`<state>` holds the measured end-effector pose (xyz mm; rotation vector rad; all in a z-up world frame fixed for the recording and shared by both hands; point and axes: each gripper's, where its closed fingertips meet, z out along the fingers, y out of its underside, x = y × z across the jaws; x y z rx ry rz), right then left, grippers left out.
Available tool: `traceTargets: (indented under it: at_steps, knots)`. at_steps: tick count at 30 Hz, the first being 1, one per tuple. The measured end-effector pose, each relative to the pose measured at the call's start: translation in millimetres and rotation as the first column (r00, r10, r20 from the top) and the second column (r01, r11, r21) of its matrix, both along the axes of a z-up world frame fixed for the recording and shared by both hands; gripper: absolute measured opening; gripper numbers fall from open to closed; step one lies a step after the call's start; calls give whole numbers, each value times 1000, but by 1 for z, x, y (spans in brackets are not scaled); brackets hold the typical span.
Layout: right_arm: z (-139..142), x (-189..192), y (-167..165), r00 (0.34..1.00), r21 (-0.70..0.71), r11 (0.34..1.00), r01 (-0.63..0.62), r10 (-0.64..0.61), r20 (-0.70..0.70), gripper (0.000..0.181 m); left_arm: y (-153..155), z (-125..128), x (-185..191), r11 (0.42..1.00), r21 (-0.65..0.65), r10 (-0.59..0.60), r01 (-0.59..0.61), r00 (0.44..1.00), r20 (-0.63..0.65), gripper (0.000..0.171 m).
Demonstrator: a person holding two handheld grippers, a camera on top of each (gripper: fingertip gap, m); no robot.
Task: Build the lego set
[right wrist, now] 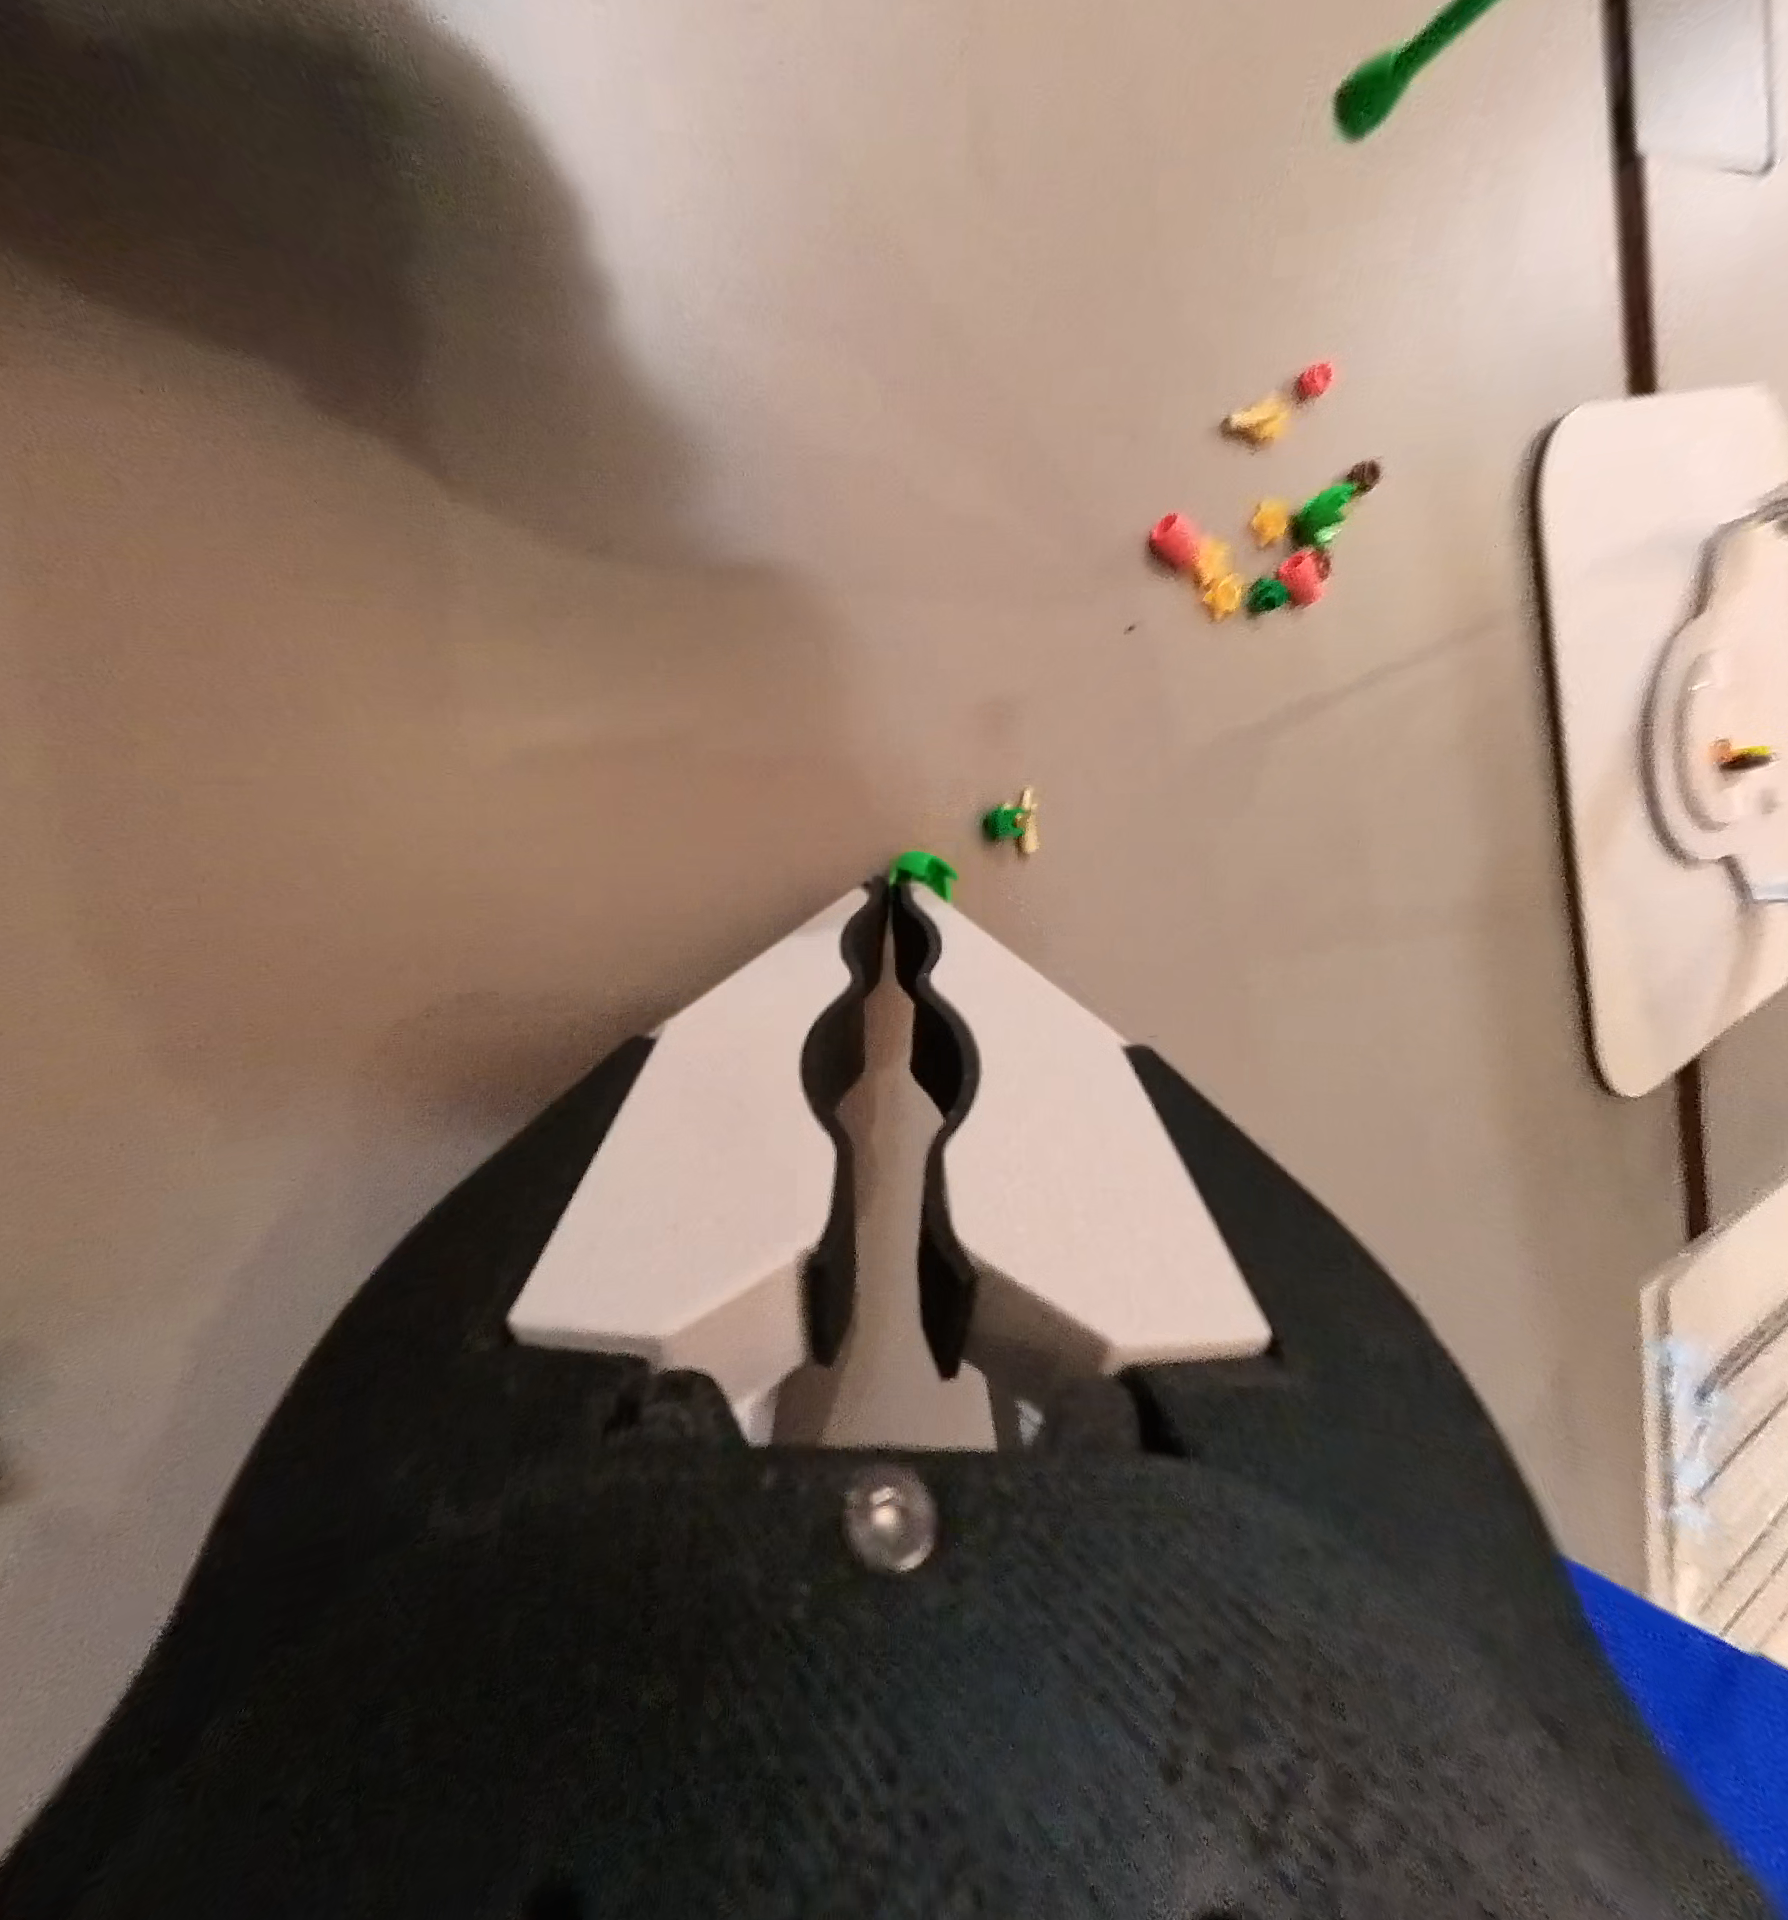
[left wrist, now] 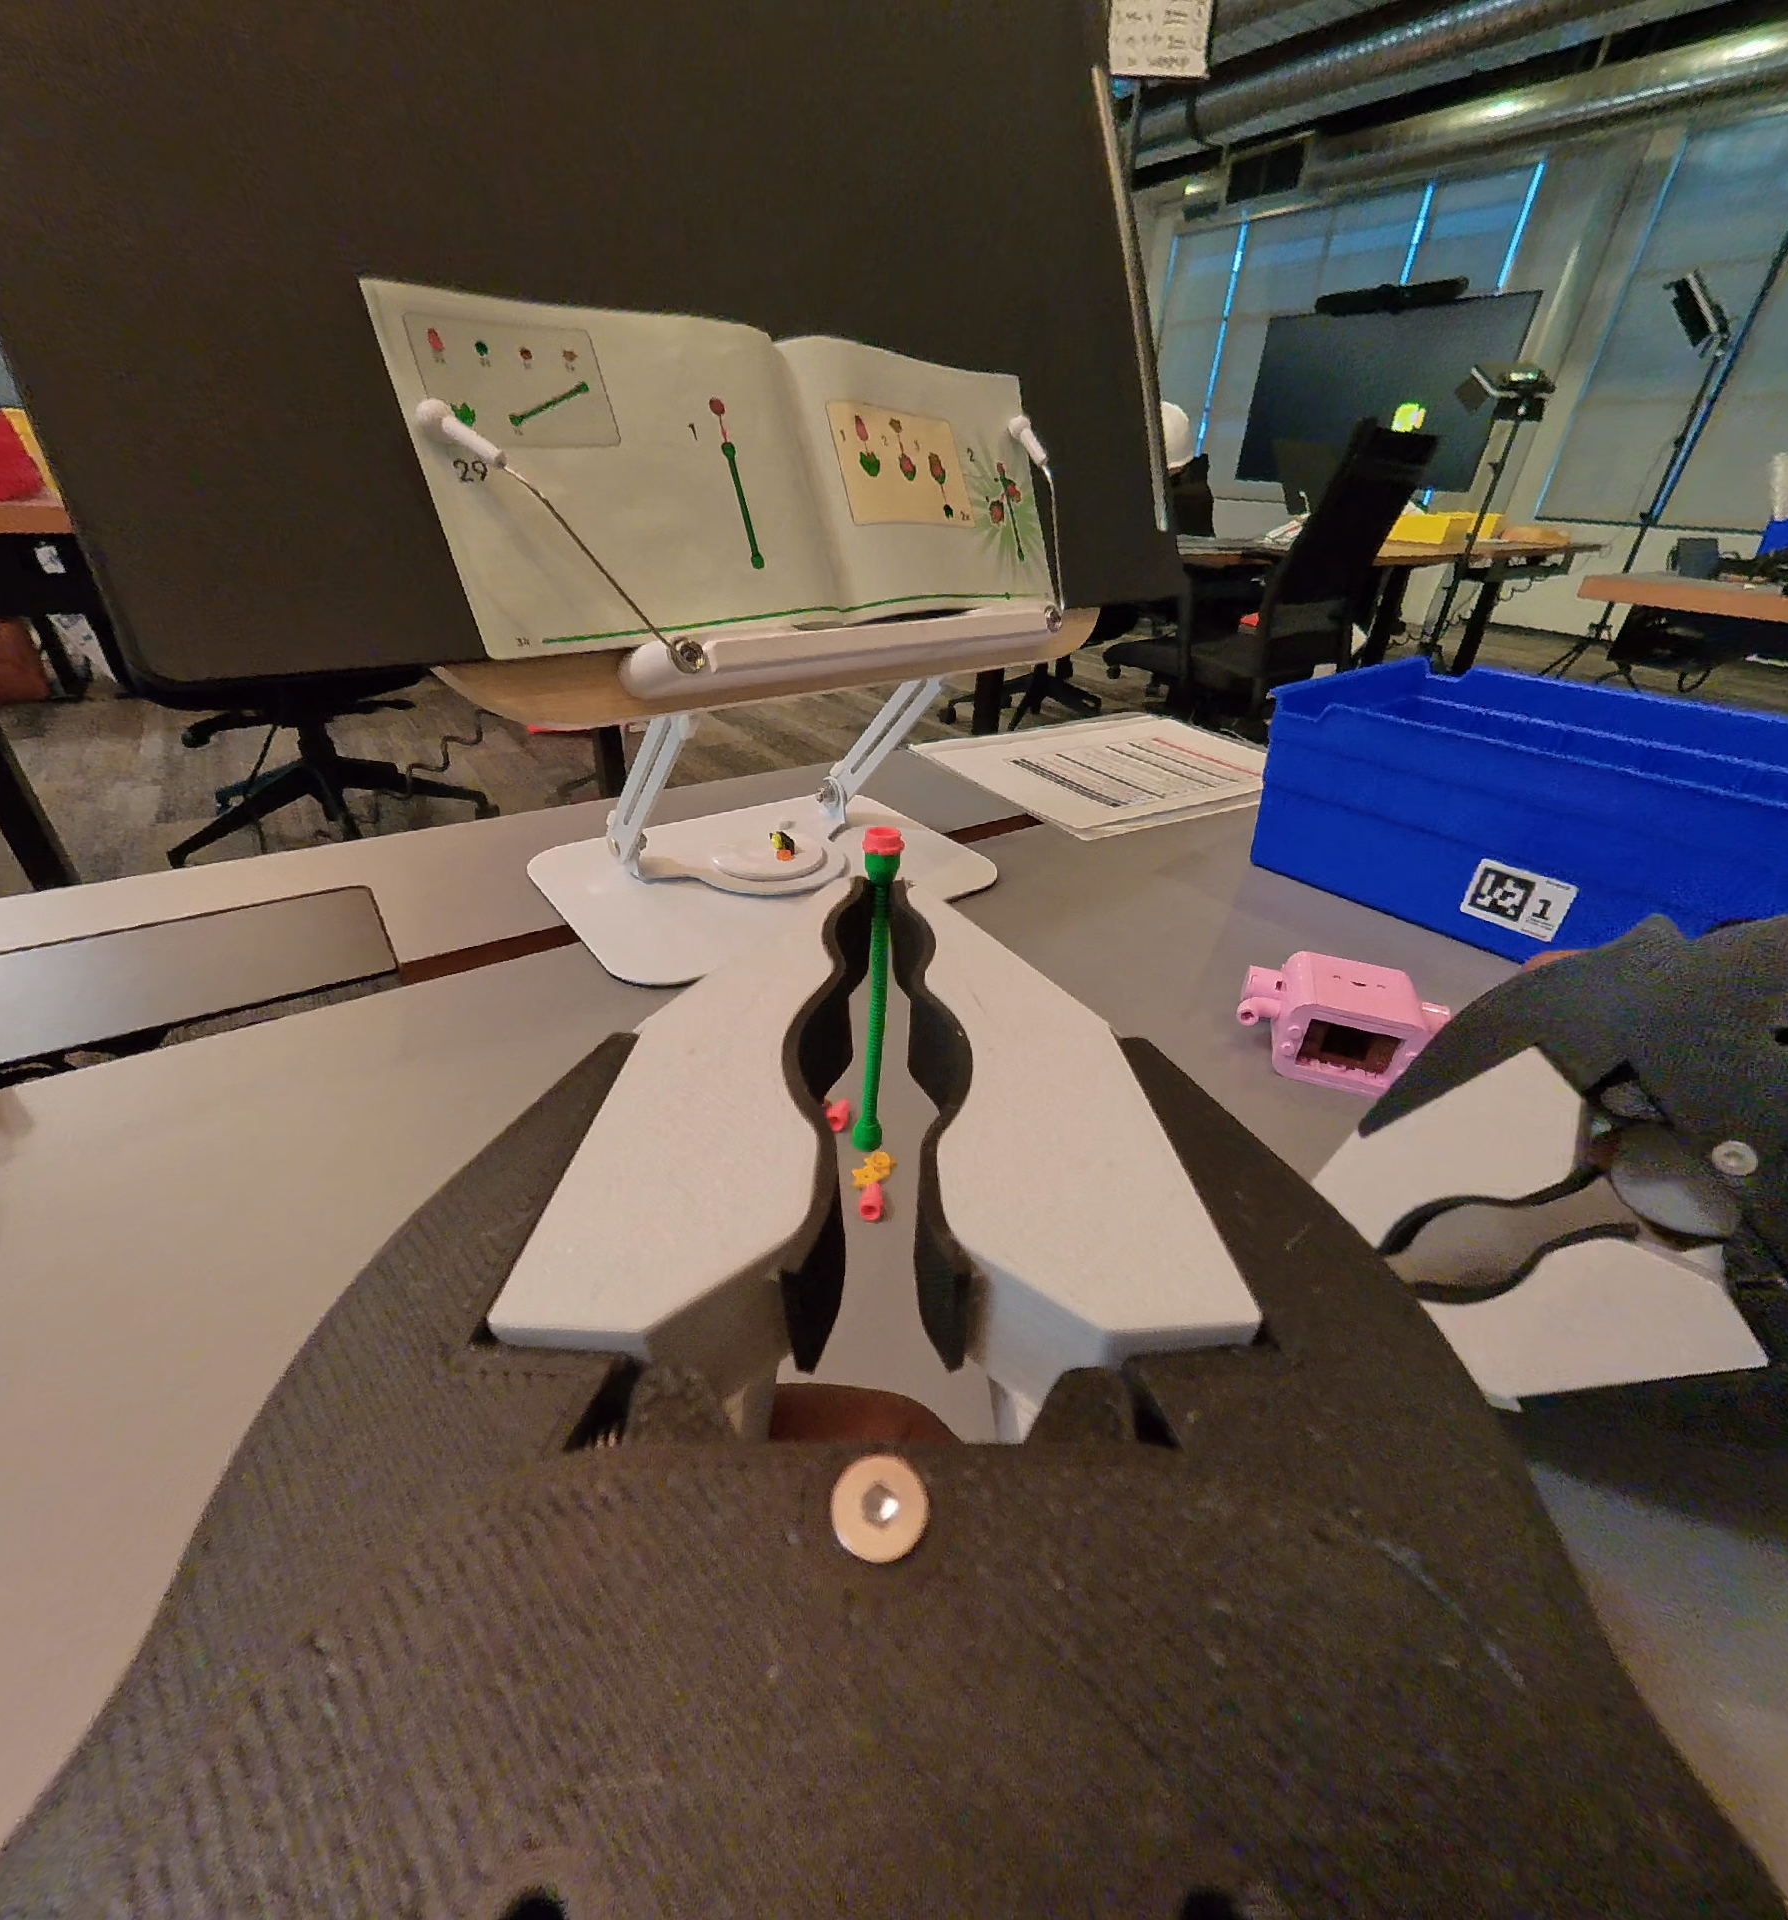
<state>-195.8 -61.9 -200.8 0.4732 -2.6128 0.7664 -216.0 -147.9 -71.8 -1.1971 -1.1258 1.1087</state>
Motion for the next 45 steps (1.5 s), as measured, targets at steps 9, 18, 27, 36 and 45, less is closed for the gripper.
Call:
traceTargets:
  at_steps: [9, 18, 27, 36, 45]
  knots:
    - [0, 4, 42, 977, 200, 979, 30, -71, 202, 0, 1, 0, -1, 1000, -22, 2, -2, 1000, -3, 0]
    - [-3, 9, 55, 968, 261, 965, 25, -88, 236, 4, -4, -2, -1, 1000, 6, 8, -8, 1000, -1, 0]
    - [1, 19, 48, 955, 208, 978, -26, -37, 295, 12, -4, -3, -1, 1000, -3, 9, -9, 1000, 4, 0]
    - [14, 7, 47, 958, 150, 989, 9, -51, 282, 15, -4, -2, -1, 1000, -8, 8, -8, 1000, 2, 0]
    - [32, -7, 32, 942, -32, 998, 48, -34, 333, 17, -3, -2, -1, 1000, -11, 5, -5, 1000, 4, 0]
